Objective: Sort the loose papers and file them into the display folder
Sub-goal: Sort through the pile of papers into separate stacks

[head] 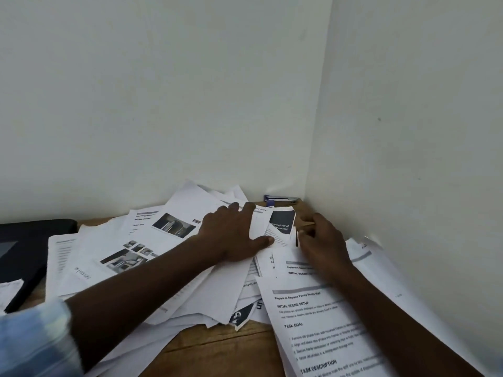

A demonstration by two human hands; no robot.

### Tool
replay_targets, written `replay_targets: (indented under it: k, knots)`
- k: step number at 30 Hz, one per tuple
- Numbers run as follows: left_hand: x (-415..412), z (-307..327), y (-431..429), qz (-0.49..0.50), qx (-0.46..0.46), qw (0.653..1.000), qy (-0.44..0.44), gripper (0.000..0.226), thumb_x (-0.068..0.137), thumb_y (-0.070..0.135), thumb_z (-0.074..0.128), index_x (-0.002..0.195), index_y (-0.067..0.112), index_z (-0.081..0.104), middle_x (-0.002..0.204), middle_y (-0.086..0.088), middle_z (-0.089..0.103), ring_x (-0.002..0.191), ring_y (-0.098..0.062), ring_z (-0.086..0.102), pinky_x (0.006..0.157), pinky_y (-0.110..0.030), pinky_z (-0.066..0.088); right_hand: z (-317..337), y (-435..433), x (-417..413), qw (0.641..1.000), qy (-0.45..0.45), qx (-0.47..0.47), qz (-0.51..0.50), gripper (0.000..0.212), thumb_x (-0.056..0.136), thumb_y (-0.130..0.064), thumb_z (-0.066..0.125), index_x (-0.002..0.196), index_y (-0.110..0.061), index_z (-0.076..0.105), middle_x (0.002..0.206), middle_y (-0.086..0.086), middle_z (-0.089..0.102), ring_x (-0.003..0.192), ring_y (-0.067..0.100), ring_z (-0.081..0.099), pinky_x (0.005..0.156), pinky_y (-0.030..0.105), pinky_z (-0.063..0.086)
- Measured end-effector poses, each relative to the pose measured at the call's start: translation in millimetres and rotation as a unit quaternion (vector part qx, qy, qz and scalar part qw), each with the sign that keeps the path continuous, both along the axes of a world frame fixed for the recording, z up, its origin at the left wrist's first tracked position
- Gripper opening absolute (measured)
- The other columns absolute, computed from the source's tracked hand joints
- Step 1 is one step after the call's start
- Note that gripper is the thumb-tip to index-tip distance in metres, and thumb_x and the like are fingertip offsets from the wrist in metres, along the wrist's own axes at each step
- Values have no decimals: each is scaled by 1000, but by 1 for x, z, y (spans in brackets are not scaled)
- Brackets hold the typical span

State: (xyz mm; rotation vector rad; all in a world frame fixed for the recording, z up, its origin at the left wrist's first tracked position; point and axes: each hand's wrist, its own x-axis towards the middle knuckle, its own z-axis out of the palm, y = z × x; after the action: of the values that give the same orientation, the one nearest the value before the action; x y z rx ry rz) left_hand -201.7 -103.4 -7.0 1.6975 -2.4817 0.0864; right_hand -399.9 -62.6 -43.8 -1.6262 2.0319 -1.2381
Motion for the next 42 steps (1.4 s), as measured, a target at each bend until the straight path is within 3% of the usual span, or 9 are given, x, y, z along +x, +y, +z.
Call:
replay_targets:
  k: [8, 17, 20, 24, 28, 32, 35, 38, 42]
  knots:
    - [-18, 5, -24, 2, -22, 999, -44, 63, 92, 51, 60, 141, 18, 38, 115, -14, 65, 106, -36, 63, 78, -37, 47, 5, -7, -3, 996, -74, -9, 56, 29, 84, -7, 62, 93, -34, 59, 92, -17, 65, 91, 14, 61, 74, 25, 40]
    - [6, 26, -27, 6, -4, 1000, -15, 83, 81, 22, 69, 151, 24, 25, 112, -9, 63, 106, -33, 62, 81, -40, 53, 11, -7, -2, 945, -295, -5, 142, 59, 81, 18, 67, 126, -19, 57, 99, 11, 69, 76, 9, 64, 69, 19, 53]
    - [19, 33, -24, 8, -42, 999, -31, 83, 84, 25, 67, 154, 30, 24, 134, -7, 51, 120, -32, 56, 83, -39, 47, 12, -5, 0, 925, -344, -40, 160, 58, 82, 19, 68, 130, -10, 56, 106, 14, 76, 86, 12, 71, 87, 30, 57]
    - [33, 39, -6, -156, 1, 988, 7, 94, 79, 35, 64, 158, 38, 13, 166, 2, 20, 150, -24, 27, 113, -46, 40, 14, -5, 3, 917, -358, -61, 168, 60, 85, 14, 68, 137, -12, 52, 111, 14, 75, 102, 17, 72, 94, 34, 57]
    - [23, 49, 6, -260, -66, 955, -123, 118, 76, 8, 63, 161, 39, -12, 171, 13, -18, 158, -13, -13, 122, -45, 23, 19, -5, 14, 877, -420, -76, 221, 84, 71, 1, 66, 145, -25, 37, 112, 5, 74, 107, 19, 71, 90, 33, 55]
    - [3, 65, -2, -269, -113, 916, -274, 99, 79, 17, 72, 160, 34, 18, 172, 9, -1, 159, -18, -11, 124, -59, 10, 23, -1, 17, 830, -493, -87, 244, 103, 64, -1, 67, 150, -33, 19, 113, 6, 71, 104, 22, 70, 87, 31, 57]
    - [-8, 74, -4, -273, -100, 897, -334, 54, 85, 33, 76, 135, 38, 56, 162, 10, 29, 158, -18, 8, 123, -63, 6, 17, 3, 22, 873, -438, -64, 206, 107, 64, -8, 74, 152, -32, 18, 114, 5, 73, 109, 19, 71, 94, 33, 54]
    - [-6, 84, -8, -285, -125, 889, -335, 32, 87, 33, 75, 117, 38, 65, 152, 13, 44, 154, -17, 19, 124, -57, 12, 11, 2, 24, 929, -330, -67, 151, 81, 84, -14, 75, 151, -28, 32, 110, -4, 70, 99, 7, 68, 96, 36, 55]
    - [21, 112, -9, -280, -137, 912, -268, 23, 86, 20, 70, 102, 36, 69, 150, 10, 48, 152, -17, 27, 120, -54, 25, 4, 1, 22, 966, -176, -76, 175, 21, 98, -48, 58, 113, -35, 63, 95, -7, 73, 84, 12, 73, 90, 54, 56]
